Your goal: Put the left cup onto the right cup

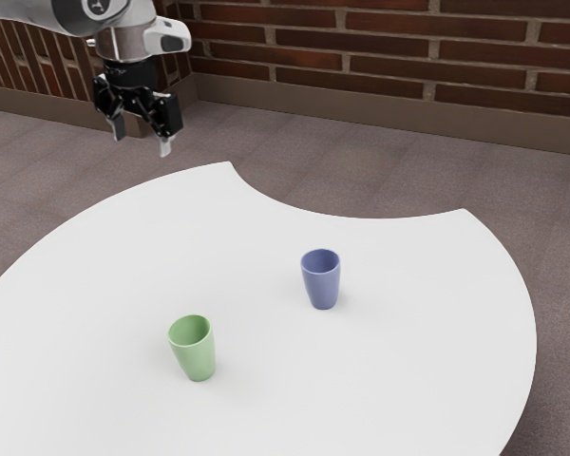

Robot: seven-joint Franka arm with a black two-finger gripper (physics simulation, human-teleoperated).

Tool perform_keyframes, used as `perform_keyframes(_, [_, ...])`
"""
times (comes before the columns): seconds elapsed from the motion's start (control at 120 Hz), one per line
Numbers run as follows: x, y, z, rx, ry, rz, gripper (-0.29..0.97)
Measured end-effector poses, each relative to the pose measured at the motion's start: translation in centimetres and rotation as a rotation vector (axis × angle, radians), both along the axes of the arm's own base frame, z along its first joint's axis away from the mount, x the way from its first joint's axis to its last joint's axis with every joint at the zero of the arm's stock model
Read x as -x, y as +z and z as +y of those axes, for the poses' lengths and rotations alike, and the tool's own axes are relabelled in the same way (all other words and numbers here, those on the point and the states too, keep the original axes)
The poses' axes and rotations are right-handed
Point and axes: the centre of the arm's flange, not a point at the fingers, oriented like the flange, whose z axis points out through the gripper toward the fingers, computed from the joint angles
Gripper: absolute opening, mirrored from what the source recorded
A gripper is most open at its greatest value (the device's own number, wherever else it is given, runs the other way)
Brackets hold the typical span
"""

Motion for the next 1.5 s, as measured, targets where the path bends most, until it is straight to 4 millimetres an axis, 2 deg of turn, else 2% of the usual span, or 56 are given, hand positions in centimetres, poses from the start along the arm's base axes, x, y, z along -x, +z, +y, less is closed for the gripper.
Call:
perform_keyframes(0.133, [0.0,0.0,0.3,-0.001,0.004,-0.001,0.68])
perform_keyframes(0.308, [0.4,-2.7,-0.4,-0.001,-0.017,0.020,0.68])
perform_keyframes(0.517, [0.4,-5.1,-2.9,0.001,-0.042,0.017,0.68])
perform_keyframes(0.675, [1.5,-7.9,-5.1,0.007,-0.050,0.042,0.68])
perform_keyframes(0.892, [3.0,-10.4,-7.5,0.004,-0.054,0.039,0.68])
perform_keyframes(1.083, [4.0,-11.4,-7.8,-0.002,-0.014,0.024,0.68])
perform_keyframes(1.208, [5.1,-13.0,-8.6,-0.007,-0.001,0.024,0.68])
perform_keyframes(1.5, [6.8,-16.5,-8.9,0.002,0.041,-0.005,0.68])
